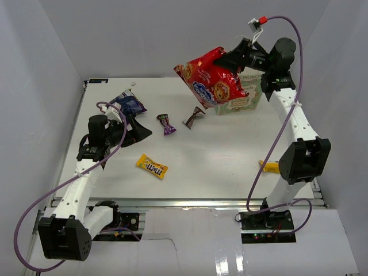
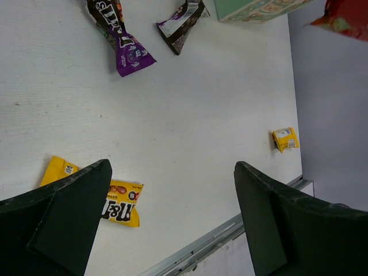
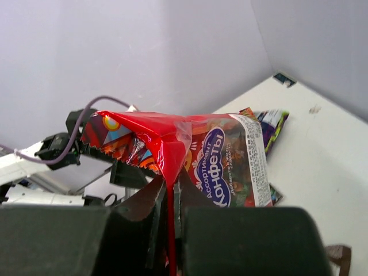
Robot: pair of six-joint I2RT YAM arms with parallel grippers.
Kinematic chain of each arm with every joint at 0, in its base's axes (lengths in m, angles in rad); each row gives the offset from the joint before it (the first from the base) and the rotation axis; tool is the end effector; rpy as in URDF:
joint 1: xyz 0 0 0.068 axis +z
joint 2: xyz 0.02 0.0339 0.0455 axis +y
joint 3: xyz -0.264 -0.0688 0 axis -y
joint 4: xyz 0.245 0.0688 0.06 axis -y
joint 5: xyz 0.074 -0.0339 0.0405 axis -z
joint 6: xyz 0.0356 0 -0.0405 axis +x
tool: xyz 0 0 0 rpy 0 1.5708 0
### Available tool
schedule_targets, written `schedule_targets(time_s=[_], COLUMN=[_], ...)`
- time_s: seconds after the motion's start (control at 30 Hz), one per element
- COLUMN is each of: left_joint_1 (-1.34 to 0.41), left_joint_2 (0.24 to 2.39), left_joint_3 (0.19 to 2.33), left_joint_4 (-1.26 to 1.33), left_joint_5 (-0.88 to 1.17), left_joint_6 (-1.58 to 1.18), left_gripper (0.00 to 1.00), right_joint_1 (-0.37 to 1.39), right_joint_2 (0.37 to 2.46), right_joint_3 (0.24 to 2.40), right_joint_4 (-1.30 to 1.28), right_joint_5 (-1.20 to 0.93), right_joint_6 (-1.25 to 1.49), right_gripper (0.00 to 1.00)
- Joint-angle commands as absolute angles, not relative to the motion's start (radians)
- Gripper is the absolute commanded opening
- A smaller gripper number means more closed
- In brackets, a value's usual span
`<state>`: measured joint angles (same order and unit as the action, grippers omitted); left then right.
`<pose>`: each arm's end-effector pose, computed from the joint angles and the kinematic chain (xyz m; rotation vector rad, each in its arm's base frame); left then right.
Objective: Place the snacks into the paper bag
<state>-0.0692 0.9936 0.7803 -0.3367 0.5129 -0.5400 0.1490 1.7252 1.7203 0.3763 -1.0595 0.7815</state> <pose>0.2159 -0.0325 0.2866 -0.1946 2.1651 -0.8992 0.3821 0.0888 0.4663 -0.5902 1.4278 1.3841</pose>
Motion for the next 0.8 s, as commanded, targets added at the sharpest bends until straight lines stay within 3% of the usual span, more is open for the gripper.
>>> schedule_targets(time_s=[0.0,0.77], left_joint_1=[-0.069,-0.069], left_joint_2=[0.98,0.927], left_joint_3=[0.793,0.755], left_joint_4=[-0.336,-0.35], left_joint_5=[0.52,0.523], left_joint_6=[-0.545,-0.575], left_gripper=[0.98,0.98], right_joint_1=[0.153,0.097], right_joint_2=[1.732,1.908], right_joint_3=[1.914,2.301], right_joint_4=[0.515,0.451], right_joint_5=[-0.963,-0.81], right_joint_6=[0.83,0.666], right_gripper=[0.08,0.08])
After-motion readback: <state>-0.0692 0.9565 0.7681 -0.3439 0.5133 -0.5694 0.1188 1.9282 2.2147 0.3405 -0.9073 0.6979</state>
